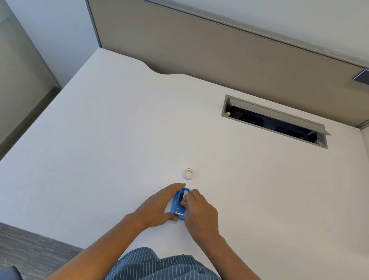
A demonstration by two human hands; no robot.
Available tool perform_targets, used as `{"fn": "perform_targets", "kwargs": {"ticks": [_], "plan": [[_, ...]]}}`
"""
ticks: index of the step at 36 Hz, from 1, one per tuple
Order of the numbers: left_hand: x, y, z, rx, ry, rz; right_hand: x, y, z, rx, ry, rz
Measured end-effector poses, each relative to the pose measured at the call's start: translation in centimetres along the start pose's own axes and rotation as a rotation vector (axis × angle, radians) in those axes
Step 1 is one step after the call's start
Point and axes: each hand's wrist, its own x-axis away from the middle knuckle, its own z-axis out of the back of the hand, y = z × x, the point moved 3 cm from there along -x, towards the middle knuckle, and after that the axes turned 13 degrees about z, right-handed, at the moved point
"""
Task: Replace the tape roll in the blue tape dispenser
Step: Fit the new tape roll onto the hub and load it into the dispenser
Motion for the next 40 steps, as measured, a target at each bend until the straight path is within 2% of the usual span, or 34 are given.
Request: {"fn": "perform_targets", "kwargs": {"ticks": [10,19,22,40], "plan": [[0.4,0.1,-0.2,-0.008,0.024,0.001,0.3,0.1,-0.7,0.001,-0.056,-0.038],[0.5,0.2,-0.1,0.003,0.021,-0.006,0.6,0.4,-0.1,-0.044,0.036,-0.106],[0.5,0.2,0.0,0.007,0.018,-0.003,0.8,0.7,0.4,-0.064,0.078,-0.099],[0.4,0.2,-0.1,0.008,0.019,-0.002,0.8,0.5,0.8,-0.115,0.088,-0.008]]}}
